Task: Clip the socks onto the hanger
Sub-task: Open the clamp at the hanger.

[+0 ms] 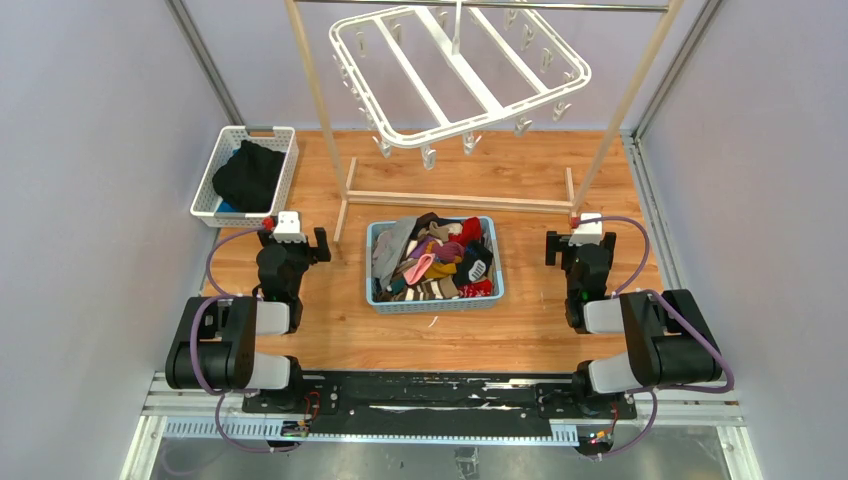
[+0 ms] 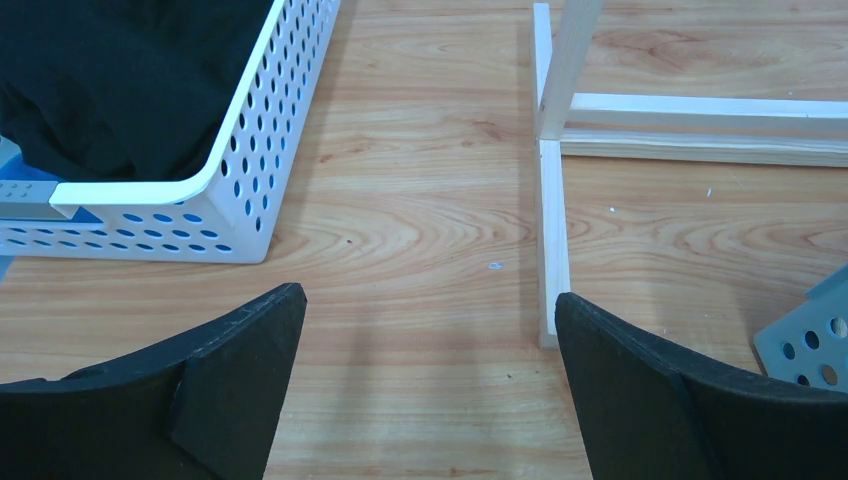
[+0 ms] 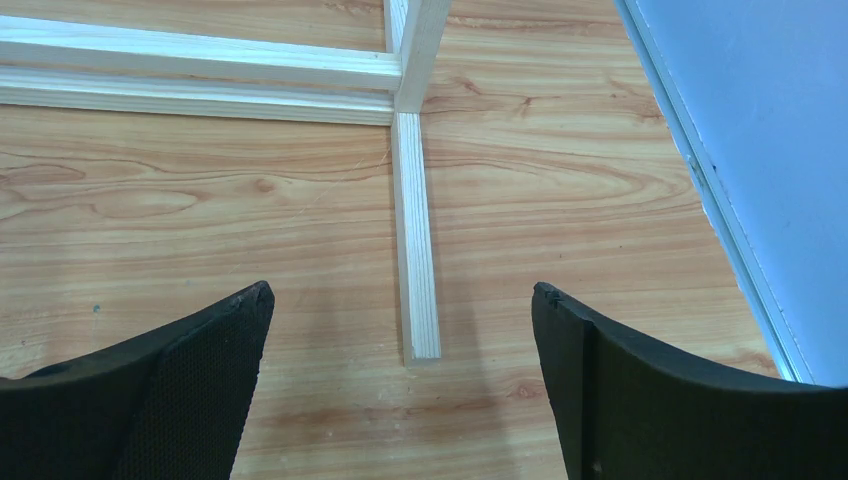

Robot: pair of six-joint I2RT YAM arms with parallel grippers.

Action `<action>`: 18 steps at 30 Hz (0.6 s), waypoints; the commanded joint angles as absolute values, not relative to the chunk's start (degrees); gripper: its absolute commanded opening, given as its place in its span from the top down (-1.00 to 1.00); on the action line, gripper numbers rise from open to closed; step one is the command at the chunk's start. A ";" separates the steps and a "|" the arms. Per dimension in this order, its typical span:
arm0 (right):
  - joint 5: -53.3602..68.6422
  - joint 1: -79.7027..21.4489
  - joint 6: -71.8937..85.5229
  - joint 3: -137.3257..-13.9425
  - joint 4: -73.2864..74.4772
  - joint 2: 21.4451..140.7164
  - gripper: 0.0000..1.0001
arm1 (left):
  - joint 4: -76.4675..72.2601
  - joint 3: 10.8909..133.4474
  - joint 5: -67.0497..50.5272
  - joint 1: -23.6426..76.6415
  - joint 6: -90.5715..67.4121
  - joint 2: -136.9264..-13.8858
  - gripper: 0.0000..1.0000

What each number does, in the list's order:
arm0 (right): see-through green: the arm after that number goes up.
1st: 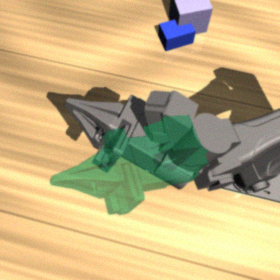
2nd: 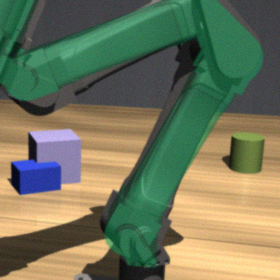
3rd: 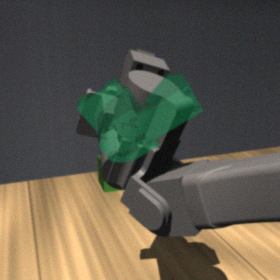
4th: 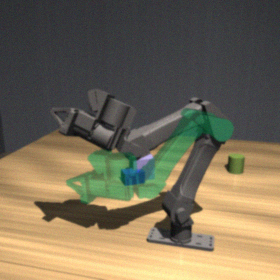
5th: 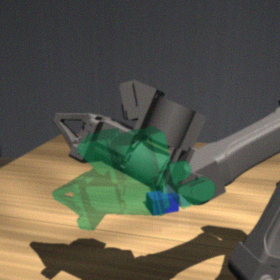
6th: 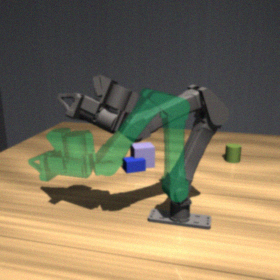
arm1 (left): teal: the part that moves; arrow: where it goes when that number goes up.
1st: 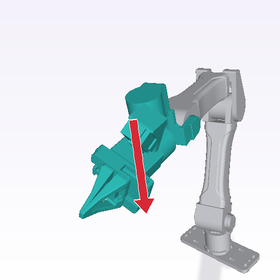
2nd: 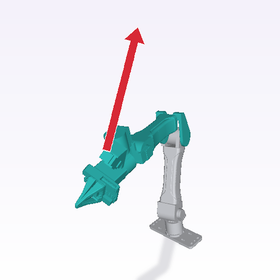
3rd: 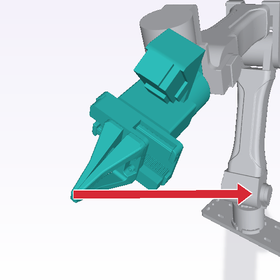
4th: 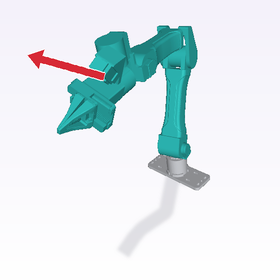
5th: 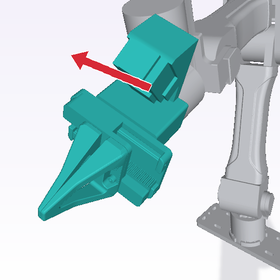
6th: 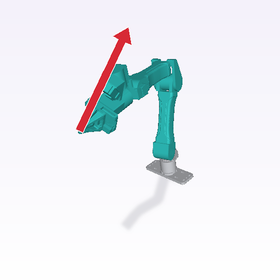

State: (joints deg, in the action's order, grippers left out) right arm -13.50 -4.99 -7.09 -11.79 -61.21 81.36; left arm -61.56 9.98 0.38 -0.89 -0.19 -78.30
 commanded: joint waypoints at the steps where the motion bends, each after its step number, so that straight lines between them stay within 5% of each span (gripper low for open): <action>1: -13.58 -4.13 -6.50 -12.73 -60.91 81.59 -0.98 | -62.65 10.84 0.44 -0.62 -0.09 -78.75 -1.00; 15: -13.52 -4.15 -6.55 -12.68 -60.86 81.50 -0.98 | -62.66 10.95 -3.66 -0.62 2.51 -78.83 -1.00; 18: -22.89 -6.55 -6.35 -14.16 -55.38 75.87 -0.98 | -60.49 11.43 -8.59 -0.62 4.40 -76.74 -1.00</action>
State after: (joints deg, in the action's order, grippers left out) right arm -14.28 -5.04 -7.09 -11.79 -61.08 81.19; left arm -61.54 9.98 -3.05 -0.89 1.54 -78.28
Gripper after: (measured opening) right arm 0.987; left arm 0.999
